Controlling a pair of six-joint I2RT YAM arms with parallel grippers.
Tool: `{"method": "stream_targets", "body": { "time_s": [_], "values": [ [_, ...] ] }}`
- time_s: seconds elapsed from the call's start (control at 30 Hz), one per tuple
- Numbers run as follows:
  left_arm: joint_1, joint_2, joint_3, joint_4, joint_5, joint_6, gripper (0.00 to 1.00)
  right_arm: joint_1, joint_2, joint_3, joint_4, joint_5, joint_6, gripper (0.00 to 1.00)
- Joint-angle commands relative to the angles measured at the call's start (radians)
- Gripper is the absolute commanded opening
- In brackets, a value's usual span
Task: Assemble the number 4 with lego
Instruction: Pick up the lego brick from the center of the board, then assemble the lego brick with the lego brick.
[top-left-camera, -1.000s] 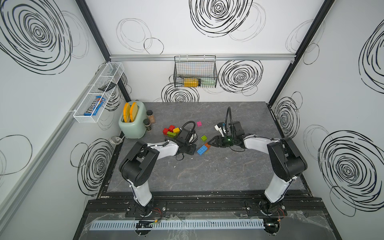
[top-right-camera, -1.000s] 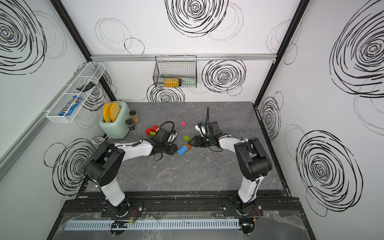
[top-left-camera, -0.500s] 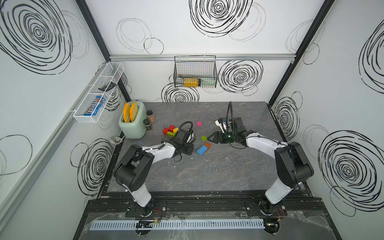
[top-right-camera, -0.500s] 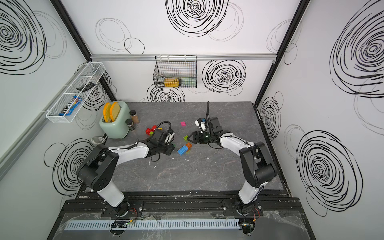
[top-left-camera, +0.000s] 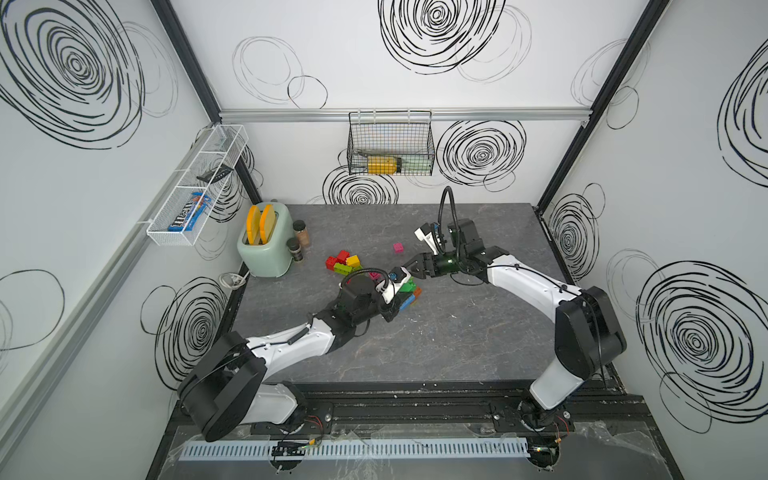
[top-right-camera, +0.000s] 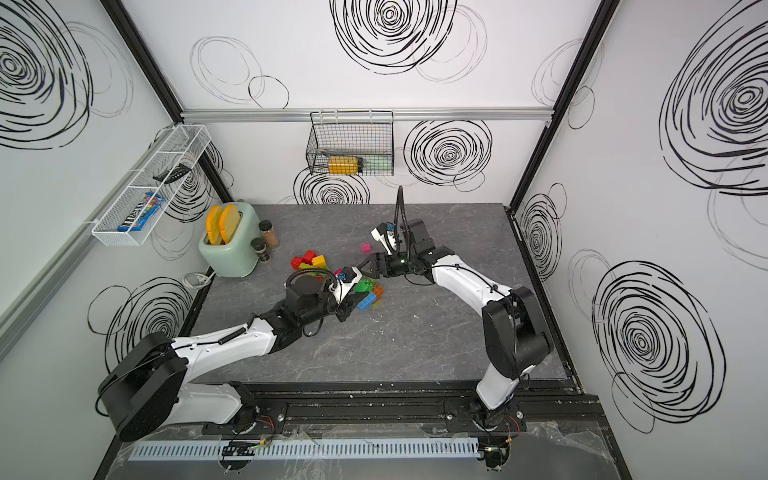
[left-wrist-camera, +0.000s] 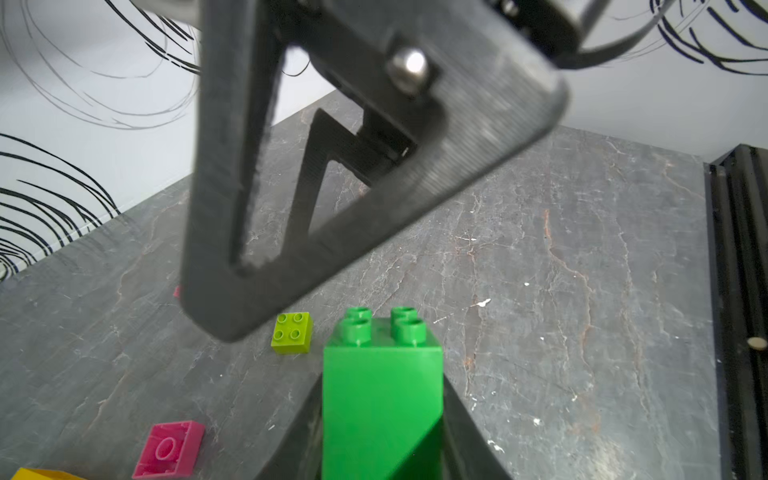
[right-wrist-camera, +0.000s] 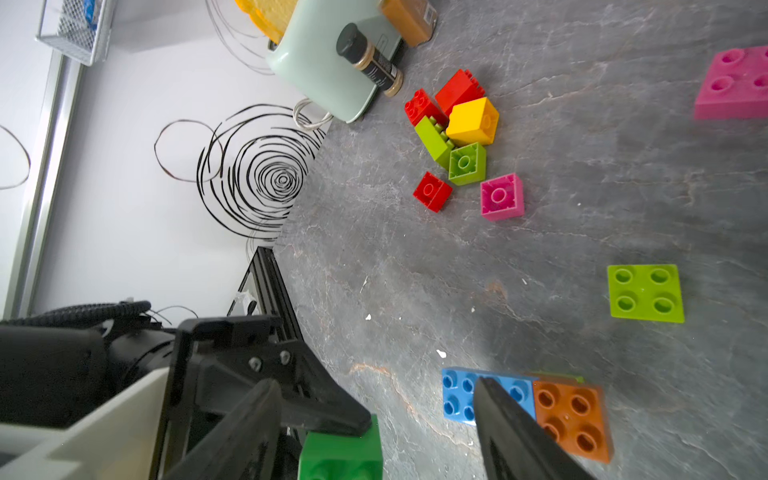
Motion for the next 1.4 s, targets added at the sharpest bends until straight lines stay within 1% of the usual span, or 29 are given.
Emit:
{"method": "stream_targets", "body": {
  "time_s": [0.0, 0.27, 0.33, 0.47, 0.6, 0.73, 0.77, 0.83, 0.87, 0.93, 0.97, 1.0, 1.03, 1.07, 1.1, 1.17, 1.27, 1.37],
  "values": [
    [0.007, 0.006, 0.005, 0.136, 0.038, 0.055, 0.00, 0.006, 0.002, 0.011, -0.046, -0.085, -0.065, 0.71],
    [0.030, 0.025, 0.005, 0.141, 0.056, 0.059, 0.00, 0.005, -0.024, -0.004, -0.092, -0.123, -0.133, 0.70],
    [0.030, 0.026, 0.006, 0.142, 0.057, 0.063, 0.00, 0.006, -0.021, -0.009, -0.096, -0.130, -0.138, 0.68],
    [0.030, 0.025, 0.006, 0.146, 0.064, 0.063, 0.00, 0.011, -0.010, -0.010, -0.105, -0.118, -0.142, 0.56],
    [0.030, 0.029, 0.008, 0.145, 0.069, 0.061, 0.00, 0.021, -0.006, 0.001, -0.101, -0.105, -0.143, 0.48],
    [0.029, 0.028, 0.008, 0.143, 0.064, 0.054, 0.00, 0.032, -0.009, 0.005, -0.095, -0.098, -0.151, 0.36],
    [0.030, 0.027, 0.008, 0.143, 0.063, 0.052, 0.00, 0.032, -0.014, 0.004, -0.094, -0.097, -0.154, 0.32],
    [0.031, 0.026, 0.008, 0.143, 0.057, 0.039, 0.00, 0.033, -0.028, -0.004, -0.086, -0.071, -0.157, 0.20],
    [0.032, 0.024, 0.008, 0.146, 0.048, 0.023, 0.10, 0.033, -0.038, -0.011, -0.078, -0.039, -0.158, 0.15],
    [0.037, 0.013, 0.004, 0.161, 0.009, -0.027, 0.49, 0.033, -0.056, -0.029, -0.062, 0.044, -0.167, 0.04],
    [0.040, 0.004, -0.004, 0.172, -0.018, -0.055, 0.72, 0.033, -0.061, -0.039, -0.051, 0.094, -0.179, 0.00],
    [0.045, -0.012, -0.017, 0.189, -0.046, -0.084, 0.86, 0.033, -0.061, -0.050, -0.036, 0.152, -0.191, 0.00],
    [0.048, -0.025, -0.031, 0.206, -0.087, -0.118, 0.95, 0.034, -0.056, -0.055, -0.033, 0.211, -0.200, 0.00],
    [0.056, -0.042, -0.043, 0.211, -0.148, -0.165, 0.99, 0.038, -0.046, -0.050, -0.041, 0.266, -0.215, 0.00],
    [0.076, -0.060, -0.049, 0.196, -0.183, -0.213, 0.96, 0.040, -0.034, -0.041, -0.054, 0.324, -0.222, 0.00],
    [0.122, -0.089, -0.042, 0.131, -0.225, -0.300, 0.96, 0.049, -0.010, -0.019, -0.085, 0.408, -0.236, 0.00],
    [0.198, -0.112, -0.010, -0.029, -0.252, -0.418, 0.96, 0.074, 0.013, -0.001, -0.111, 0.467, -0.320, 0.00],
    [0.246, -0.098, 0.034, -0.160, -0.257, -0.482, 0.96, 0.122, 0.045, 0.041, -0.164, 0.563, -0.414, 0.00]
  ]
}}
